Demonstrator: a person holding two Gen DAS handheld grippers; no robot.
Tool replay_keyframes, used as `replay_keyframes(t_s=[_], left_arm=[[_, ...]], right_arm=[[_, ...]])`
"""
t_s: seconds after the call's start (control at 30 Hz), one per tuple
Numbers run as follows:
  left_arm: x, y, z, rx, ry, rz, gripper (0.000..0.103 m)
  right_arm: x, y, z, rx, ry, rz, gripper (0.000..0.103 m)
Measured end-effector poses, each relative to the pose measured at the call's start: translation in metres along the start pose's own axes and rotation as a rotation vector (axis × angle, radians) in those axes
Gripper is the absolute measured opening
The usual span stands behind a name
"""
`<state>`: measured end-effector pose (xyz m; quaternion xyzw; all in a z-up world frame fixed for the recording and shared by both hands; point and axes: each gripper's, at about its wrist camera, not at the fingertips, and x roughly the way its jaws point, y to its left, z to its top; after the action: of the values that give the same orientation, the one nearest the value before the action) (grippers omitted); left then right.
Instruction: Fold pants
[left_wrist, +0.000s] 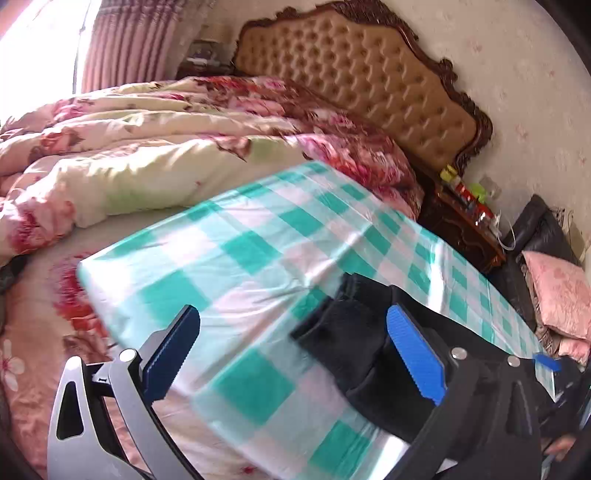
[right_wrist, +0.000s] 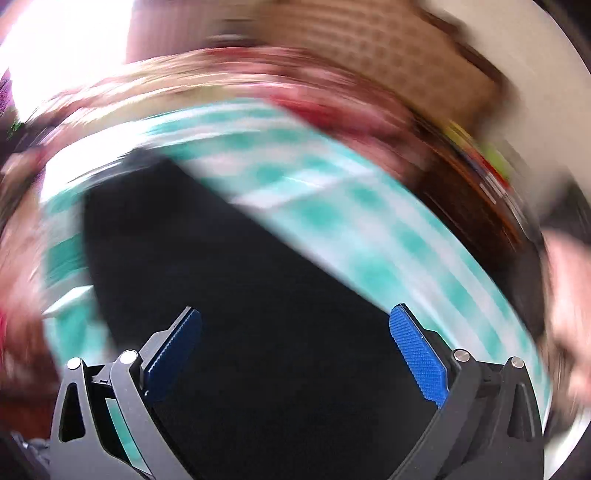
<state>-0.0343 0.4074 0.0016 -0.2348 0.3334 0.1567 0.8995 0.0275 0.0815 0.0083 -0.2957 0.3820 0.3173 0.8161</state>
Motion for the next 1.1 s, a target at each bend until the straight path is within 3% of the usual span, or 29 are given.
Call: replay_keyframes(t_s=[0.1,0.17,0.27,0.37,0.47,0.53,0.57,0.63,0.67,0.77,0.87,0.93,1.03,1.1], left_arm=[[-0.017,0.012,-0.010,-0.020,-0.018,0.007,0.101],[-0.023,0.019,-0.019,-0.029,-0.016,-0.002,0.101],[-0.027,0.025,-0.033,-0.047,-0.001,-0.027,0.101],[-0.023,0.024,-0.049,-0.053,0.036,-0.079,0.101],[-0.008,0.017,-0.063,-0.079,0.103,-0.173,0.101],[0.001,0.011,-0.070,-0.098,0.144,-0.236,0.101],[0.008,0.007,-0.075,-0.113,0.174,-0.275,0.101],[0.020,0.007,-0.081,-0.182,0.214,-0.325,0.101],[0.029,0.007,-0.084,-0.229,0.257,-0.401,0.101],[0.039,0.004,-0.085,-0.285,0.273,-0.479,0.101],[0.058,-0.003,-0.081,-0.356,0.332,-0.604,0.101],[0.078,-0.008,-0.076,-0.405,0.356,-0.590,0.101],[0.102,-0.015,-0.068,-0.468,0.391,-0.645,0.101],[0.112,-0.021,-0.059,-0.476,0.375,-0.617,0.101]], right_arm=[[0.023,0.077,0.031,-0.165,0.002,0.023,0.098],[0.042,0.106,0.043,-0.217,0.038,0.024,0.097],[0.065,0.132,0.050,-0.304,0.083,-0.106,0.097],[0.080,0.131,0.049,-0.332,0.123,-0.159,0.093],[0.087,0.128,0.046,-0.334,0.133,-0.121,0.078],[0.086,0.125,0.047,-0.308,0.126,-0.057,0.062],[0.083,0.125,0.045,-0.295,0.124,-0.040,0.037],[0.077,0.115,0.044,-0.210,0.088,0.008,0.030],[0.074,0.113,0.044,-0.178,0.075,0.029,0.026],[0.055,0.092,0.046,-0.052,-0.008,0.098,0.023],[0.044,0.083,0.047,-0.009,-0.056,0.116,0.022],[0.041,0.082,0.047,0.001,-0.067,0.126,0.022],[0.037,0.083,0.045,0.003,-0.073,0.134,0.022],[0.034,0.081,0.043,-0.004,-0.082,0.135,0.022]])
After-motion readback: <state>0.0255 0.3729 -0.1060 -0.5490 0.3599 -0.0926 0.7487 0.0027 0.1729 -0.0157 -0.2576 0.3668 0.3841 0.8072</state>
